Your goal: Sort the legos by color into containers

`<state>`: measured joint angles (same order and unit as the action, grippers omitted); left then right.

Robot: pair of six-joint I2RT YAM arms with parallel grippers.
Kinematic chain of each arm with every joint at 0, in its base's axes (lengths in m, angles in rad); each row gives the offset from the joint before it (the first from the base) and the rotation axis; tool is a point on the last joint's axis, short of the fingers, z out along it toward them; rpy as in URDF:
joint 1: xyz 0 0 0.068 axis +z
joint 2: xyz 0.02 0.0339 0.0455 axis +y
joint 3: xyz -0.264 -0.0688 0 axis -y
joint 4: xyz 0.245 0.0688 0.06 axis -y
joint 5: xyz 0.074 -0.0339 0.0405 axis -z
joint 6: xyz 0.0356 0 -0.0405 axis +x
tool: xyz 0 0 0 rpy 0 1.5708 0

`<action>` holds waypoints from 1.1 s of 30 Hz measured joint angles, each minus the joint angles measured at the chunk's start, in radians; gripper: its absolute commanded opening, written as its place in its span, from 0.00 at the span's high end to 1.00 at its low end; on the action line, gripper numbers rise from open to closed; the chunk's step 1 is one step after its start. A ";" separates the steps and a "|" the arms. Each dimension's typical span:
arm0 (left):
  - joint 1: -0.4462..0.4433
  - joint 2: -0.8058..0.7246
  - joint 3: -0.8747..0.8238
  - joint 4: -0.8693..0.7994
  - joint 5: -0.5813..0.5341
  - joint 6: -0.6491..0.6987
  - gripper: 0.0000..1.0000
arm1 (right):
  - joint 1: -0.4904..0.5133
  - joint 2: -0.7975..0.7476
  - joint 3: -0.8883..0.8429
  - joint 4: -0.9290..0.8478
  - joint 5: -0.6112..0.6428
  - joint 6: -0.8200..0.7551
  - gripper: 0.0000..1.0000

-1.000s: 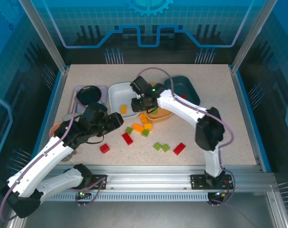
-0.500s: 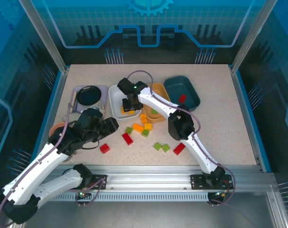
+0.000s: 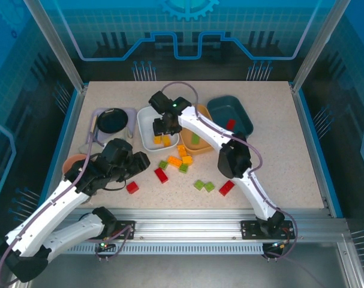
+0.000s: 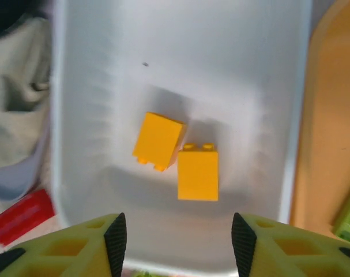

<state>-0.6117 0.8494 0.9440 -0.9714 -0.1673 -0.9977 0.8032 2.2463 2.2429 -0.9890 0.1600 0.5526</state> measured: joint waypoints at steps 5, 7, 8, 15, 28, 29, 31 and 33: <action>0.000 0.020 0.000 -0.014 0.035 -0.024 0.35 | 0.052 -0.369 -0.404 0.147 0.016 -0.074 0.48; 0.000 0.040 -0.006 0.014 0.079 -0.025 0.36 | 0.063 -0.498 -0.574 0.193 0.016 -0.084 0.48; 0.000 0.057 -0.013 0.037 0.109 -0.024 0.37 | 0.063 -0.566 -0.667 0.202 0.016 -0.084 0.47; -0.090 0.348 -0.018 0.202 0.253 0.031 0.37 | 0.031 -0.942 -1.160 0.212 -0.028 -0.074 0.42; -0.269 0.861 0.237 0.303 0.297 0.091 0.28 | -0.040 -1.357 -1.327 0.010 -0.032 0.046 0.40; -0.269 0.892 0.257 0.300 0.297 0.063 0.28 | -0.040 -1.371 -1.330 -0.002 -0.030 0.055 0.40; -0.268 0.951 0.306 0.284 0.306 0.004 0.28 | -0.040 -1.390 -1.333 -0.017 -0.028 0.066 0.40; -0.268 1.003 0.358 0.269 0.324 -0.059 0.28 | -0.041 -1.403 -1.334 -0.031 -0.027 0.077 0.40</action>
<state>-0.8799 1.8523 1.3018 -0.7029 0.1566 -1.0569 0.7620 0.8433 0.9092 -1.0195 0.1326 0.6292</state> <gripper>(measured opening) 0.717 0.600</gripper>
